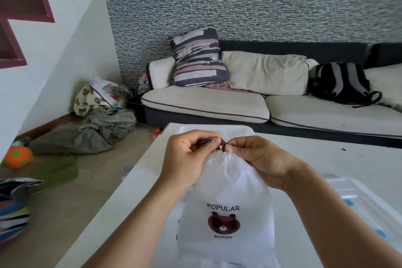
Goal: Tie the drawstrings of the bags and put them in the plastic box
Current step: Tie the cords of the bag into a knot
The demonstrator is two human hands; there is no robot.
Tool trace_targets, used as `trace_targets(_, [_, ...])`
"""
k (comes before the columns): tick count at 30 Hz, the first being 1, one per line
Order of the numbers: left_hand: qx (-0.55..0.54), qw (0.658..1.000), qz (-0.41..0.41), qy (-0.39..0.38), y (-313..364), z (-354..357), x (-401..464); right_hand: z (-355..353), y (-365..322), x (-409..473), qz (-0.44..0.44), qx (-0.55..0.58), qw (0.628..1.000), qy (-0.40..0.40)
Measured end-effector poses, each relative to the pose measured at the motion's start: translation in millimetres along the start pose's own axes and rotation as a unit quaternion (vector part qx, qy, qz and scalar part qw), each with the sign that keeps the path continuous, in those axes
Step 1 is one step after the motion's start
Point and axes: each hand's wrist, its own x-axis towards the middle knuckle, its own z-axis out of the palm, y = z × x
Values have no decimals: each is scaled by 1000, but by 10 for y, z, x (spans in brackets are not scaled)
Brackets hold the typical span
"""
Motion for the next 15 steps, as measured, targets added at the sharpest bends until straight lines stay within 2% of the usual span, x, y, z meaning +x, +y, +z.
trace_targets(2, [-17,1000,-11,4,7,-5,8,-10,-3,0,-5,13,1000,21])
trace_targets(5, [-31,999,-19,5,5,-11,-5,-51,-8,25,-38,-49,996,69])
trace_targets(10, [-26,999,-25,29,-32,-27,8,-40,2,88,-108,-66,985,118])
trace_targets(15, [-7,999,-37,34,-58,-9,11,-13,15,149,-88,-17,991,103])
